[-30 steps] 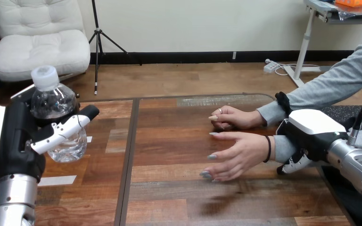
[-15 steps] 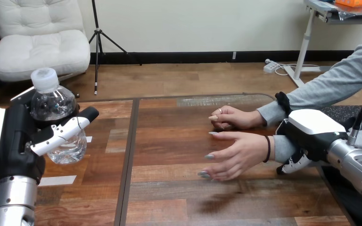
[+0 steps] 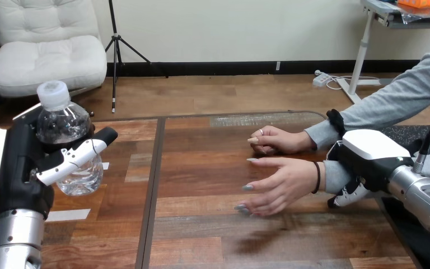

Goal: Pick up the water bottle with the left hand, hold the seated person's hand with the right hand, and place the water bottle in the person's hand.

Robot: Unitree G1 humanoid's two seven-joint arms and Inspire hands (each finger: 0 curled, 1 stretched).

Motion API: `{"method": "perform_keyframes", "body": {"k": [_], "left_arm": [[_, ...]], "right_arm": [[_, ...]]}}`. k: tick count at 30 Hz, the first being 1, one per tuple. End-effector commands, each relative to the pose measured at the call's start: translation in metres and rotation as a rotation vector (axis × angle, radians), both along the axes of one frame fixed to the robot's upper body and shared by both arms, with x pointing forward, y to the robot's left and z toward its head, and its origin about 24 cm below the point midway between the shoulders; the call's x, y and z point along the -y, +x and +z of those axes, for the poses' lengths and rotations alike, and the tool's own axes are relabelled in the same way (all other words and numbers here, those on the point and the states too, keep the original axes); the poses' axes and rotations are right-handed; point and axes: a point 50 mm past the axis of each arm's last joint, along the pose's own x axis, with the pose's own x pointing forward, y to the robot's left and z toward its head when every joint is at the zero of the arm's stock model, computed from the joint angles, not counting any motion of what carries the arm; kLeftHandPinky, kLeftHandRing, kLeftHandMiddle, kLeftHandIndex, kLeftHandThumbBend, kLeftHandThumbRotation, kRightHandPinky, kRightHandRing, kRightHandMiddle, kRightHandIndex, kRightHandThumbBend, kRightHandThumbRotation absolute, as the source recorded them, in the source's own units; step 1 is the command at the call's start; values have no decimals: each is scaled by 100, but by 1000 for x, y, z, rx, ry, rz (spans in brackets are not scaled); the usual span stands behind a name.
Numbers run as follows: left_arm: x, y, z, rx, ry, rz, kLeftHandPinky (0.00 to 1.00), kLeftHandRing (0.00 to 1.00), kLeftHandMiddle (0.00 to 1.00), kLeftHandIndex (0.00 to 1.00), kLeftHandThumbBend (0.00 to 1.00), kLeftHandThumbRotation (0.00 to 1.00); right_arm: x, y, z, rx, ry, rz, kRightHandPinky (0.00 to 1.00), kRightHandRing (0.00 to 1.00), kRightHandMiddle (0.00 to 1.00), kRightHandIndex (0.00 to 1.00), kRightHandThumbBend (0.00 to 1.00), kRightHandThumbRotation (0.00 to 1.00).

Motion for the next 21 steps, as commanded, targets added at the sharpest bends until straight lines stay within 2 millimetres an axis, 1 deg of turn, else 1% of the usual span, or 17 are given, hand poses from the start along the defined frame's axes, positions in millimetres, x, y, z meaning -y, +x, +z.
{"method": "perform_keyframes", "body": {"k": [1,12,21], "left_arm": [[5,7,28,122,22,-25,30,36,41,41,71,0],[5,8,28,127,9,-26,30,36,41,41,70,0],[5,8,29,127,16,-27,30,36,41,41,70,0]], "right_arm": [[-13,11,15,91,92,13,19,25,33,35,73,0],[-12,11,15,76,102,2,26,32,39,41,76,0],[-12,11,16,78,113,1,28,33,40,42,79,0]]}}
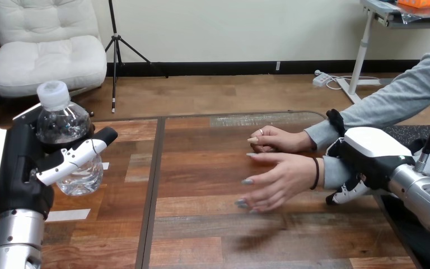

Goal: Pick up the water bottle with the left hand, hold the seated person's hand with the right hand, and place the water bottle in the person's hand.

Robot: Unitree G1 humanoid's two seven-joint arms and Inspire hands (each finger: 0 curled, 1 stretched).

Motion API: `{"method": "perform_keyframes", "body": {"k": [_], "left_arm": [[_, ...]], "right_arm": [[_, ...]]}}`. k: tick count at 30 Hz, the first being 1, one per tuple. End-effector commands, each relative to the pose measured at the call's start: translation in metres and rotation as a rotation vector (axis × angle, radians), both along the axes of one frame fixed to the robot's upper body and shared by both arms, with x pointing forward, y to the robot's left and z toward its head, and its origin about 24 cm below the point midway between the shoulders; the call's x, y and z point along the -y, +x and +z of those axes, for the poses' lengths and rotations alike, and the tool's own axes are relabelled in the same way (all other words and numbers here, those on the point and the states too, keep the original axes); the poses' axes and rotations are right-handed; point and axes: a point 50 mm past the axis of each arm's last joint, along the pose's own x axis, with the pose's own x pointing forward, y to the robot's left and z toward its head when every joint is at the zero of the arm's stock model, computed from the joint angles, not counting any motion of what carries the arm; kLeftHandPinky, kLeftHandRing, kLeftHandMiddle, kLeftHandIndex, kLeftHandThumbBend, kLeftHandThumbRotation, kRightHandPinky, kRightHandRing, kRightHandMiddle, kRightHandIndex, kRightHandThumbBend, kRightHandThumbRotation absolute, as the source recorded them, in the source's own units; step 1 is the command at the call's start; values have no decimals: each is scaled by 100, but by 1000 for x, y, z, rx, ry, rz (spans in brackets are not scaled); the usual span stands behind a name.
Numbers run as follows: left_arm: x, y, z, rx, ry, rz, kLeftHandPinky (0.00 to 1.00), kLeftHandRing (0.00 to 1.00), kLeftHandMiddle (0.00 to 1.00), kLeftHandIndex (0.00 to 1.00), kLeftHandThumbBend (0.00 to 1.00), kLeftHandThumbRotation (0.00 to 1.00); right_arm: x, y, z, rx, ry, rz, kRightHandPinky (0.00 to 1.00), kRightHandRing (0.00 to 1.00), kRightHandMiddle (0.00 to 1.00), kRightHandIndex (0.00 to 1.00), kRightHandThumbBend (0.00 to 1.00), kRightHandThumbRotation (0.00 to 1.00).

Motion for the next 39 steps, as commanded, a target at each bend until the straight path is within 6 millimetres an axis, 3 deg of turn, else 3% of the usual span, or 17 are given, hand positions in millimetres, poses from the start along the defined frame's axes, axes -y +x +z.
{"method": "perform_keyframes", "body": {"k": [1,22,39], "left_arm": [[5,8,29,127,17,-27,30,36,41,41,70,0],[4,8,29,129,31,-28,30,36,40,41,70,0],[5,8,29,128,25,-25,30,36,40,41,70,0]], "right_arm": [[-13,11,14,66,71,21,28,33,40,42,79,0],[-13,11,15,57,67,24,28,34,40,43,78,0],[-13,11,15,57,86,28,20,25,31,35,71,0]]}}
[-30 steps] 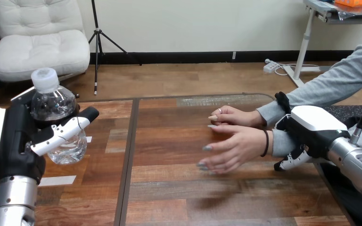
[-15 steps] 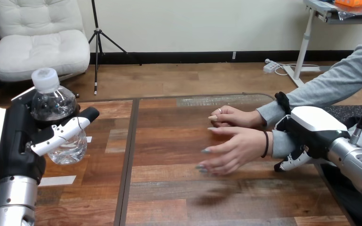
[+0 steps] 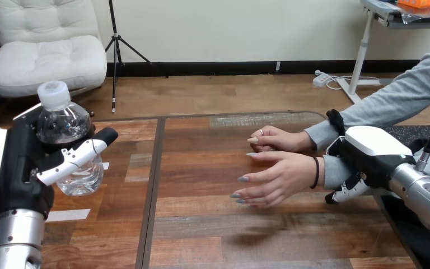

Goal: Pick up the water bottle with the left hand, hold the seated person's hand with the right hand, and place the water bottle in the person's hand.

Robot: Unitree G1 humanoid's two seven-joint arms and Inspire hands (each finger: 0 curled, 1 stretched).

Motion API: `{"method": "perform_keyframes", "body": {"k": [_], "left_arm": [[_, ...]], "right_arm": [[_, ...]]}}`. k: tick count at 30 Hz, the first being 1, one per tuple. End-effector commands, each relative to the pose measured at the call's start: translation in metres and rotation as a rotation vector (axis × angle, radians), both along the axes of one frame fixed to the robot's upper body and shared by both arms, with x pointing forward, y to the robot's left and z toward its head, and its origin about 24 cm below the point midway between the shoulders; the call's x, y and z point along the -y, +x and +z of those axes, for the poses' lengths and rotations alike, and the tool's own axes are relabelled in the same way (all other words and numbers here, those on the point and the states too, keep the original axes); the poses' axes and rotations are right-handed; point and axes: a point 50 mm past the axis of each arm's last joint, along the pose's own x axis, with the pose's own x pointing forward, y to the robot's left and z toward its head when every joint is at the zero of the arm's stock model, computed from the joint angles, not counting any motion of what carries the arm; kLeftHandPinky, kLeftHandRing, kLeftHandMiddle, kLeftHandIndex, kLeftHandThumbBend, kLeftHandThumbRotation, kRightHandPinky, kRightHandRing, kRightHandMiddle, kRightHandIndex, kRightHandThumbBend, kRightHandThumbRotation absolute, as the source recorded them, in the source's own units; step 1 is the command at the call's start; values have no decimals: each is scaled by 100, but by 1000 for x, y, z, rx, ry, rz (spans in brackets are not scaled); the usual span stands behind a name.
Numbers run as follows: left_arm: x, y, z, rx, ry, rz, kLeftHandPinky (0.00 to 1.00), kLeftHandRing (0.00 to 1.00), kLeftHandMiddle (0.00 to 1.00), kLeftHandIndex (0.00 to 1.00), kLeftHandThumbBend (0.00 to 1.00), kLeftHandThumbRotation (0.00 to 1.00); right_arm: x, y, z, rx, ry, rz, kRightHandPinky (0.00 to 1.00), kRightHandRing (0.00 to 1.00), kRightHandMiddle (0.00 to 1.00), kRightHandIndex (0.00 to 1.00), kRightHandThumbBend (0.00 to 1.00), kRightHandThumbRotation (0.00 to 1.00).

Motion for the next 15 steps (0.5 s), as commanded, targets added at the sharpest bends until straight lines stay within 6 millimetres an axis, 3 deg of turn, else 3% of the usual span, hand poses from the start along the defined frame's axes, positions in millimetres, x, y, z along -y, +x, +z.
{"method": "perform_keyframes", "body": {"k": [1,15], "left_arm": [[5,8,29,128,24,-23,30,36,40,41,70,0],[5,8,29,129,20,-24,30,36,40,41,69,0]], "right_arm": [[-14,10,14,58,66,30,20,25,31,35,71,0],[-14,11,15,61,67,31,18,24,30,32,66,0]]}}
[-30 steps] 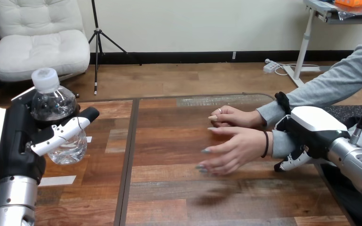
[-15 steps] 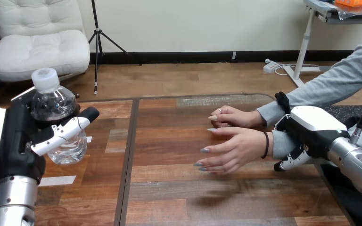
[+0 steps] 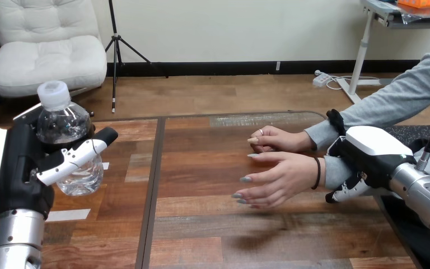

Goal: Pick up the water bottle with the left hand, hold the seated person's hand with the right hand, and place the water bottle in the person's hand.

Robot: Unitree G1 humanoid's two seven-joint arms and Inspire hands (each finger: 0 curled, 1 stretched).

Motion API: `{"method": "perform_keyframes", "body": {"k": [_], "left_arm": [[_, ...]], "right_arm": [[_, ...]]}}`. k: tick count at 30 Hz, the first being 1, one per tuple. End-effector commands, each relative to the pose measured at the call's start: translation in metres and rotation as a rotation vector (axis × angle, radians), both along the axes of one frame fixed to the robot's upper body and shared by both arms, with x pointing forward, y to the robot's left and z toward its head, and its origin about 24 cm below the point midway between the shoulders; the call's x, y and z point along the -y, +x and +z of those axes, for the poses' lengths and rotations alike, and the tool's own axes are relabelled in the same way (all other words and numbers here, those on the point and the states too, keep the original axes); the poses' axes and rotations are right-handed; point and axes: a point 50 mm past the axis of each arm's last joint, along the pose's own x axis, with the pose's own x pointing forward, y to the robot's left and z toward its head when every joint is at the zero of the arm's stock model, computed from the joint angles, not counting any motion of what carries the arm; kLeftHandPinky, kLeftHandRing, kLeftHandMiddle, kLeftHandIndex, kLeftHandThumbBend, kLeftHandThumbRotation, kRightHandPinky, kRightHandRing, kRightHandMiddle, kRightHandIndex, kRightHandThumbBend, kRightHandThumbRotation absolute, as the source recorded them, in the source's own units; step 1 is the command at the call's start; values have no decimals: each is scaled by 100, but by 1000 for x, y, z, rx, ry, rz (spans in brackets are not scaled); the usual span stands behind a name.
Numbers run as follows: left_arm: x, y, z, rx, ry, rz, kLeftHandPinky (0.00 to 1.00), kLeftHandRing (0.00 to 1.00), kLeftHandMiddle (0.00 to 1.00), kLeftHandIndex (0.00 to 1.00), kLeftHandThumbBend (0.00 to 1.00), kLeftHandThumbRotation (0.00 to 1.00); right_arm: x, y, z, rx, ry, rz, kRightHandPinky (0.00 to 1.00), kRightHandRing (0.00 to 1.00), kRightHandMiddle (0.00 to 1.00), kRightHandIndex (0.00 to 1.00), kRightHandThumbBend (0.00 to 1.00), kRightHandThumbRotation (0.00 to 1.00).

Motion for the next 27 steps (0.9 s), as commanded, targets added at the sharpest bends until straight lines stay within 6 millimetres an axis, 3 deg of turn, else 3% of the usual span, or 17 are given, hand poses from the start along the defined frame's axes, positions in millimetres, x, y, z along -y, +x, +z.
{"method": "perform_keyframes", "body": {"k": [1,27], "left_arm": [[5,8,29,130,20,-24,30,36,40,41,69,0],[5,7,29,120,21,-22,30,36,40,41,69,0]], "right_arm": [[-14,11,15,68,63,34,18,23,29,32,66,0],[-15,11,18,94,98,38,17,22,28,31,67,0]]}}
